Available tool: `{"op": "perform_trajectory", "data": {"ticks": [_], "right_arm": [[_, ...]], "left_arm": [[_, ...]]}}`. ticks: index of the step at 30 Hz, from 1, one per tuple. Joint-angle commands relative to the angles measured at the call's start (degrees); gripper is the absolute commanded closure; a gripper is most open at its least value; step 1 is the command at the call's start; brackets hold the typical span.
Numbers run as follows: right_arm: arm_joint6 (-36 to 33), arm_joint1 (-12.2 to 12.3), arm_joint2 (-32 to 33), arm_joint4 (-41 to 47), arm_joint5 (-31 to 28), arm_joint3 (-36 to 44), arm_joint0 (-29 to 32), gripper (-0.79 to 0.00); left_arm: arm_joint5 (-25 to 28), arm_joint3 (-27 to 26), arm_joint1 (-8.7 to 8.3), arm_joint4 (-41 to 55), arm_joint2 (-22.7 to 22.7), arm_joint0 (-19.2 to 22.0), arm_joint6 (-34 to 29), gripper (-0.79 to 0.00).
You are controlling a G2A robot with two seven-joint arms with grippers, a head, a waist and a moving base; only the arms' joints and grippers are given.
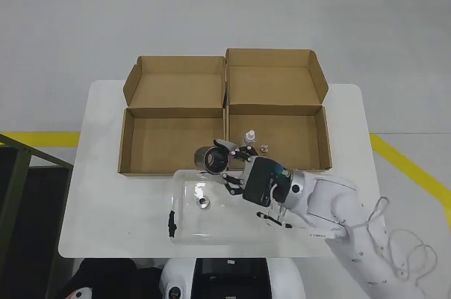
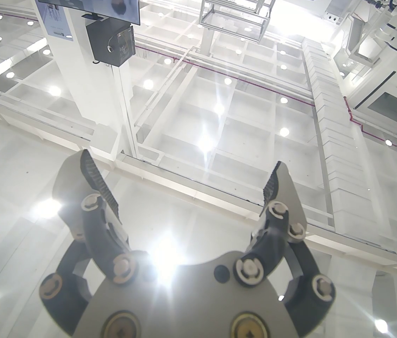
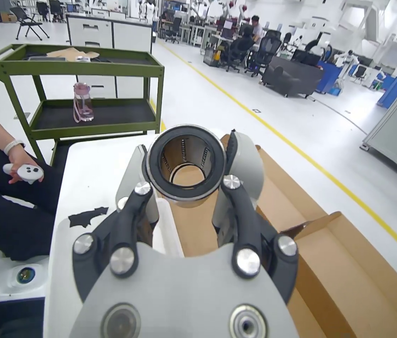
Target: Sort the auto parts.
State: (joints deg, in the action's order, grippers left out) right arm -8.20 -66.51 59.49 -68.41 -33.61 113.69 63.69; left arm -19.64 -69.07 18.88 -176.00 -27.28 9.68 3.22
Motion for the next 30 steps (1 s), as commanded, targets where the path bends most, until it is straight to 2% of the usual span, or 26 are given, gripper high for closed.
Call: {"op": "perform_trajectory", "data": {"ticks": [1, 18, 26, 30], "right_arm": [[-0.8, -0.4, -1.3, 0.0, 0.6, -3.0, -1.7, 0.0], [-7.3, -4.5, -12.9, -1.3, 7.3, -20.0, -12.5, 0.0], [-10.2, -6.3, -15.5, 0.2, 8.3, -26.5, -16.0, 0.0], [-11.3, -6.9, -16.1, 1.0, 7.9, -29.1, -17.5, -0.037]], "left_arm": [[0.0, 0.0, 0.0, 0.0, 0.0, 0.0, 0.0, -0.785], [0.0, 0.0, 0.0, 0.0, 0.0, 0.0, 0.0, -0.785], [0.0, 0.0, 0.0, 0.0, 0.0, 0.0, 0.0, -0.785], [0.0, 0.0, 0.0, 0.0, 0.0, 0.0, 0.0, -0.785]]}}
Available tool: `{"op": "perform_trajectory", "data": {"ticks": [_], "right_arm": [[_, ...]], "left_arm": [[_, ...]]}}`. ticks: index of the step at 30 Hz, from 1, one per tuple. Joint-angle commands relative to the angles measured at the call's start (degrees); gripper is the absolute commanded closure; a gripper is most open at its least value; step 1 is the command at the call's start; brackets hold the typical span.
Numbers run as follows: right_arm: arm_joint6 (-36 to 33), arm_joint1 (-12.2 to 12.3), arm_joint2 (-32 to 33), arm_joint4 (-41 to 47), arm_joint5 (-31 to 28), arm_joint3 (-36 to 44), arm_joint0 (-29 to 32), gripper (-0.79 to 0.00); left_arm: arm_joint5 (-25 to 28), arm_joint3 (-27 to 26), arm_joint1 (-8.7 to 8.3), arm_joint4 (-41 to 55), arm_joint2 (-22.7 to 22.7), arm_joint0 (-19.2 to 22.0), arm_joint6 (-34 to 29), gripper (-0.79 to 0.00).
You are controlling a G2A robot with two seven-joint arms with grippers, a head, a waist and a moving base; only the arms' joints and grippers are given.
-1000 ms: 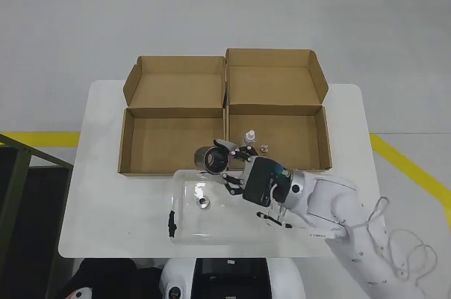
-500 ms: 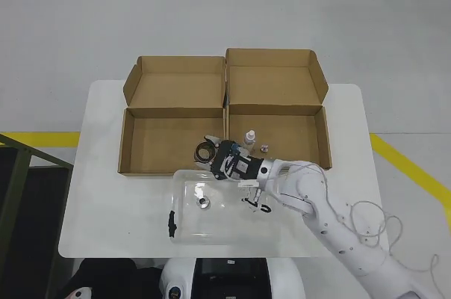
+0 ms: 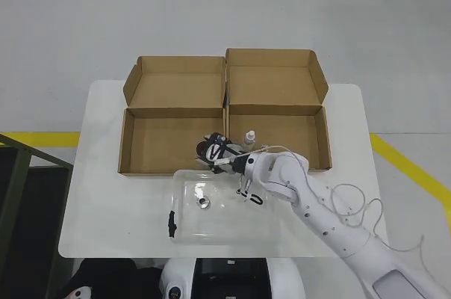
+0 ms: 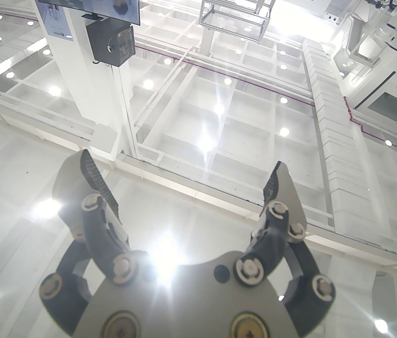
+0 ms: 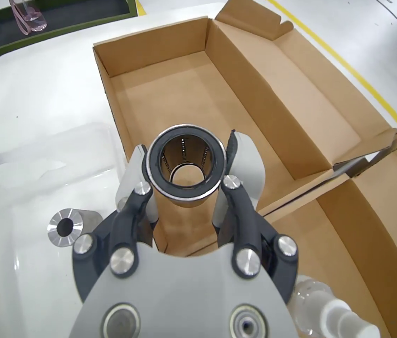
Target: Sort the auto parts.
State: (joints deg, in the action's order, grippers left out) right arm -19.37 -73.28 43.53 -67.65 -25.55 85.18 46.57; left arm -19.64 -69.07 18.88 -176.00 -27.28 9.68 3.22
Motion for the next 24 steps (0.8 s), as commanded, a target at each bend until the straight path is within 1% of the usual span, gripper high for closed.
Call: {"op": "perform_trajectory", "data": {"ticks": [1, 3, 5, 6, 7, 8, 9, 11, 13, 18, 19, 20, 21, 22, 24], "right_arm": [[-0.3, -0.3, -0.2, 0.3, -0.2, -1.2, -0.7, -0.037], [-0.8, -0.6, -0.4, 0.6, -0.4, -2.3, -1.3, -0.049], [-1.3, -0.9, -0.7, 1.0, -0.7, -3.4, -1.8, -0.086], [-1.5, -1.0, -0.9, 1.1, -0.9, -4.0, -2.1, -0.132], [-1.8, -1.2, -1.0, 1.3, -1.1, -4.5, -2.4, -0.154], [-2.0, -1.4, -1.2, 1.4, -1.1, -5.1, -2.7, -0.197], [-2.0, -1.5, -1.4, 1.6, -1.3, -5.6, -2.9, -0.222], [-2.0, -1.8, -1.8, 1.8, -1.6, -6.4, -3.3, -0.259], [-2.1, -2.1, -2.0, 2.0, -1.8, -7.0, -3.6, -0.271], [-2.6, -2.6, -2.3, 2.1, -2.2, -8.0, -4.0, -0.376], [-2.6, -2.7, -2.3, 2.1, -2.3, -8.2, -4.1, -0.437], [-2.6, -2.8, -2.3, 2.1, -2.3, -8.3, -4.1, -0.545], [-2.7, -2.8, -2.3, 2.1, -2.4, -8.5, -4.2, -0.591], [-2.8, -2.9, -2.3, 2.1, -2.4, -8.6, -4.2, -0.6], [-2.8, -3.0, -2.2, 2.1, -2.5, -8.6, -4.2, -0.643]], "left_arm": [[0.0, 0.0, 0.0, 0.0, 0.0, 0.0, 0.0, -0.785], [0.0, 0.0, 0.0, 0.0, 0.0, 0.0, 0.0, -0.785], [0.0, 0.0, 0.0, 0.0, 0.0, 0.0, 0.0, -0.785], [0.0, 0.0, 0.0, 0.0, 0.0, 0.0, 0.0, -0.785], [0.0, 0.0, 0.0, 0.0, 0.0, 0.0, 0.0, -0.785], [0.0, 0.0, 0.0, 0.0, 0.0, 0.0, 0.0, -0.785], [0.0, 0.0, 0.0, 0.0, 0.0, 0.0, 0.0, -0.785], [0.0, 0.0, 0.0, 0.0, 0.0, 0.0, 0.0, -0.785], [0.0, 0.0, 0.0, 0.0, 0.0, 0.0, 0.0, -0.785], [0.0, 0.0, 0.0, 0.0, 0.0, 0.0, 0.0, -0.785], [0.0, 0.0, 0.0, 0.0, 0.0, 0.0, 0.0, -0.785], [0.0, 0.0, 0.0, 0.0, 0.0, 0.0, 0.0, -0.785], [0.0, 0.0, 0.0, 0.0, 0.0, 0.0, 0.0, -0.785], [0.0, 0.0, 0.0, 0.0, 0.0, 0.0, 0.0, -0.785], [0.0, 0.0, 0.0, 0.0, 0.0, 0.0, 0.0, -0.785]]}}
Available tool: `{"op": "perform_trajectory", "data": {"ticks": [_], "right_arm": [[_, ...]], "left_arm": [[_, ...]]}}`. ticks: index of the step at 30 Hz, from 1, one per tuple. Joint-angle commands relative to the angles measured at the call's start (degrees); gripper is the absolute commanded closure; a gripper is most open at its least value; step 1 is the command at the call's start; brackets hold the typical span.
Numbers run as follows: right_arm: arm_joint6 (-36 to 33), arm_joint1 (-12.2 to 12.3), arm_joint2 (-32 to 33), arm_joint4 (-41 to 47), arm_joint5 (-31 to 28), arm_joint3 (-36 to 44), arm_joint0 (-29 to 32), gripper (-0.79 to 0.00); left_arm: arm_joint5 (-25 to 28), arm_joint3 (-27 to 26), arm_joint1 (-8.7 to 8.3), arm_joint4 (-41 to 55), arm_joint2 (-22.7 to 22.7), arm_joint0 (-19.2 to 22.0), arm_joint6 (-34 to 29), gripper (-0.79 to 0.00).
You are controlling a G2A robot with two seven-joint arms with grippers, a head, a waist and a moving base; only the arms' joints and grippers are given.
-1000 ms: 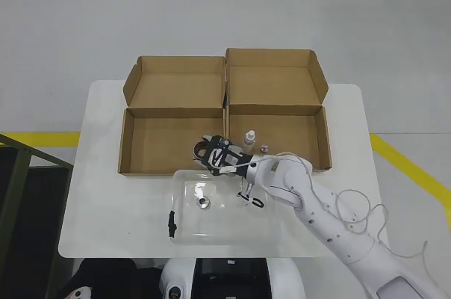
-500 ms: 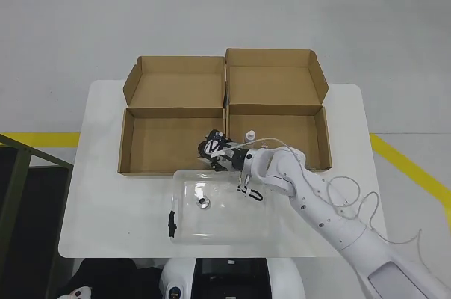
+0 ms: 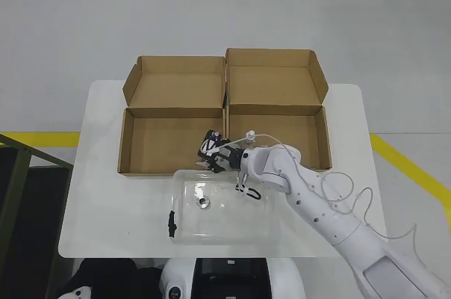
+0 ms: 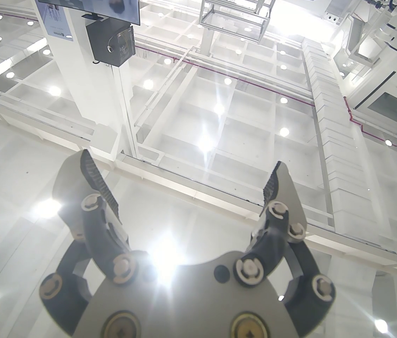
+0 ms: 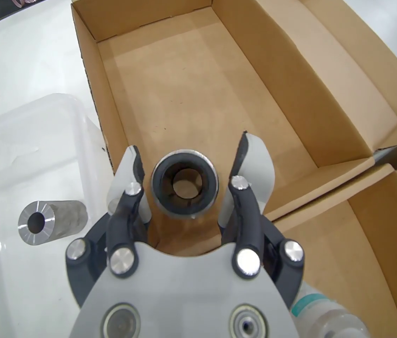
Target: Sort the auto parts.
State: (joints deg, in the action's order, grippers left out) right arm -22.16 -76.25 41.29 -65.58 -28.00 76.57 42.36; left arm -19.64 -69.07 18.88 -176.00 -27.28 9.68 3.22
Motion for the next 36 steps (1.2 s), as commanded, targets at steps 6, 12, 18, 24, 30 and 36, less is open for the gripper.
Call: {"op": "perform_trajectory", "data": {"ticks": [6, 12, 18, 24, 30, 36], "right_arm": [[1.5, 0.2, 2.3, -0.4, -0.2, 3.1, 0.4, -0.727], [1.6, 1.3, 5.4, -2.3, -2.0, 11.9, 3.2, -0.757], [0.6, 2.7, 7.6, -4.8, -4.7, 21.1, 8.9, -0.779], [0.3, 3.7, 8.0, -7.5, -8.0, 26.3, 14.2, -0.785], [0.5, 4.2, 6.7, -11.3, -10.1, 27.6, 17.6, -0.773], [1.6, 4.6, 5.1, -14.7, -11.3, 26.5, 20.1, -0.785]], "left_arm": [[0.0, 0.0, 0.0, 0.0, 0.0, 0.0, 0.0, -0.785], [0.0, 0.0, 0.0, 0.0, 0.0, 0.0, 0.0, -0.785], [0.0, 0.0, 0.0, 0.0, 0.0, 0.0, 0.0, -0.785], [0.0, 0.0, 0.0, 0.0, 0.0, 0.0, 0.0, -0.785], [0.0, 0.0, 0.0, 0.0, 0.0, 0.0, 0.0, -0.785], [0.0, 0.0, 0.0, 0.0, 0.0, 0.0, 0.0, -0.785]]}}
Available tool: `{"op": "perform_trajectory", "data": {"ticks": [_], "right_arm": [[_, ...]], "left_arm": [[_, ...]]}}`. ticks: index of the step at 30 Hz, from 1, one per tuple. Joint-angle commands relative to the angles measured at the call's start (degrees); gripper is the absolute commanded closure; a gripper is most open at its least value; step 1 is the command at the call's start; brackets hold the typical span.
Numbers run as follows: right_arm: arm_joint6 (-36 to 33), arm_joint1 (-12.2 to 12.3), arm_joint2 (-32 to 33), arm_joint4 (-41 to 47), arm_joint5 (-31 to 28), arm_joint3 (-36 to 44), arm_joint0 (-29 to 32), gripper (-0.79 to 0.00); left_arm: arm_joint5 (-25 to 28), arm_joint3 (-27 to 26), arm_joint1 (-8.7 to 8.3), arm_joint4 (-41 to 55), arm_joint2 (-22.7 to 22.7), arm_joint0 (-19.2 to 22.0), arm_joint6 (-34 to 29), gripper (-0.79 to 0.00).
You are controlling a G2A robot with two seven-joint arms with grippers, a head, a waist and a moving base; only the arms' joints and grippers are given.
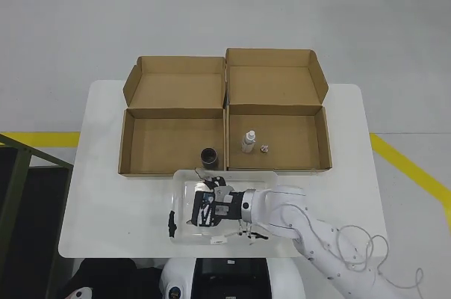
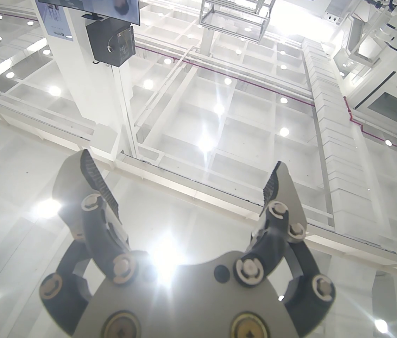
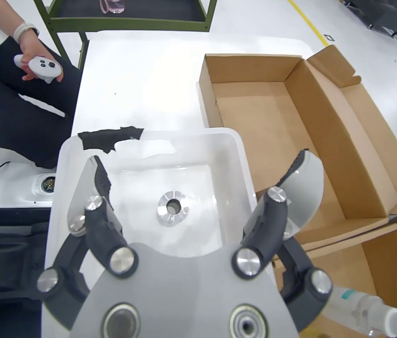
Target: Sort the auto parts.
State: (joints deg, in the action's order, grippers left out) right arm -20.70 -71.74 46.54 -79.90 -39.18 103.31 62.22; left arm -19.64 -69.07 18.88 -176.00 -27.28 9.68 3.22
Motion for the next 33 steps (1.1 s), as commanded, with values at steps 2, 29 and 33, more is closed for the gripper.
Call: {"op": "perform_trajectory", "data": {"ticks": [2, 29, 33], "right_arm": [[0.2, 0.1, -0.4, -1.1, -0.5, -0.6, 0.7, -0.785], [3.7, -1.5, -4.8, -4.8, 1.8, -13.8, -2.7, -0.336], [3.7, -1.7, -4.9, -4.7, 2.0, -14.3, -3.0, -0.197]], "left_arm": [[0.0, 0.0, 0.0, 0.0, 0.0, 0.0, 0.0, -0.785], [0.0, 0.0, 0.0, 0.0, 0.0, 0.0, 0.0, -0.785], [0.0, 0.0, 0.0, 0.0, 0.0, 0.0, 0.0, -0.785]]}}
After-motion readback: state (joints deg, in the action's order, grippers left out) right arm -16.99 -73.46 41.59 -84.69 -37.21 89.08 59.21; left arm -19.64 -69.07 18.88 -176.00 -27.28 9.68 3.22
